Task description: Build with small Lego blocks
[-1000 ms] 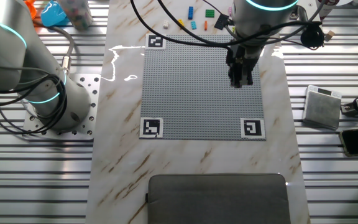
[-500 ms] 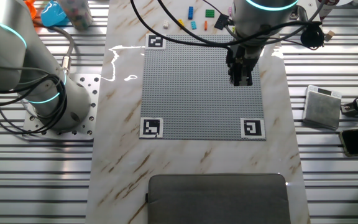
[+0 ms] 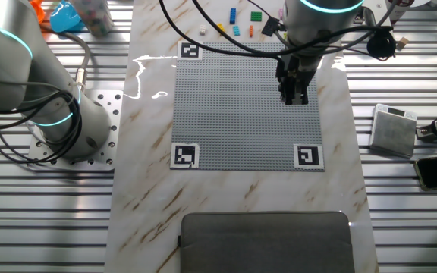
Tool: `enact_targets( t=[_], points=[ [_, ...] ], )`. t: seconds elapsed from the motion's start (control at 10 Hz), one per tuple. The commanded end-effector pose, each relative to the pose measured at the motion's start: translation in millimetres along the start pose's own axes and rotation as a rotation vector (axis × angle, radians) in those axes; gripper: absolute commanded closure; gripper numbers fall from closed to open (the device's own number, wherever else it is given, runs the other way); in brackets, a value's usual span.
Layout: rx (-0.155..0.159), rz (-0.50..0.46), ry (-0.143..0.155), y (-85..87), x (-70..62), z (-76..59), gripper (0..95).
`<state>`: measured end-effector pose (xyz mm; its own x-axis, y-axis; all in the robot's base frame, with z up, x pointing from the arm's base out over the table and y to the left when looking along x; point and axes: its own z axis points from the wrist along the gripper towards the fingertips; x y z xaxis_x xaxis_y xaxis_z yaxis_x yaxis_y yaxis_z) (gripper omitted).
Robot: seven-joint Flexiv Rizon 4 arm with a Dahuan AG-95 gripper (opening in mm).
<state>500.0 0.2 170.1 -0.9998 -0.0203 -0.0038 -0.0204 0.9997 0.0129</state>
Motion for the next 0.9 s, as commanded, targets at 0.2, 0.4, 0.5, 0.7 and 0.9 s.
enact_targets(
  t=[0.2,0.4,0.5,0.7,0.9],
  points=[
    [0.002,-0.001,0.0,-0.1,0.3,0.1,95.0],
    [0.002,-0.012,0.001,-0.1,0.3,0.1,95.0],
    [0.004,-0.039,0.001,-0.1,0.4,0.1,95.0],
    [0.006,-0.093,0.0,-0.1,0.4,0.1,95.0],
    [0.005,-0.148,-0.003,-0.1,0.4,0.1,95.0]
  ],
)
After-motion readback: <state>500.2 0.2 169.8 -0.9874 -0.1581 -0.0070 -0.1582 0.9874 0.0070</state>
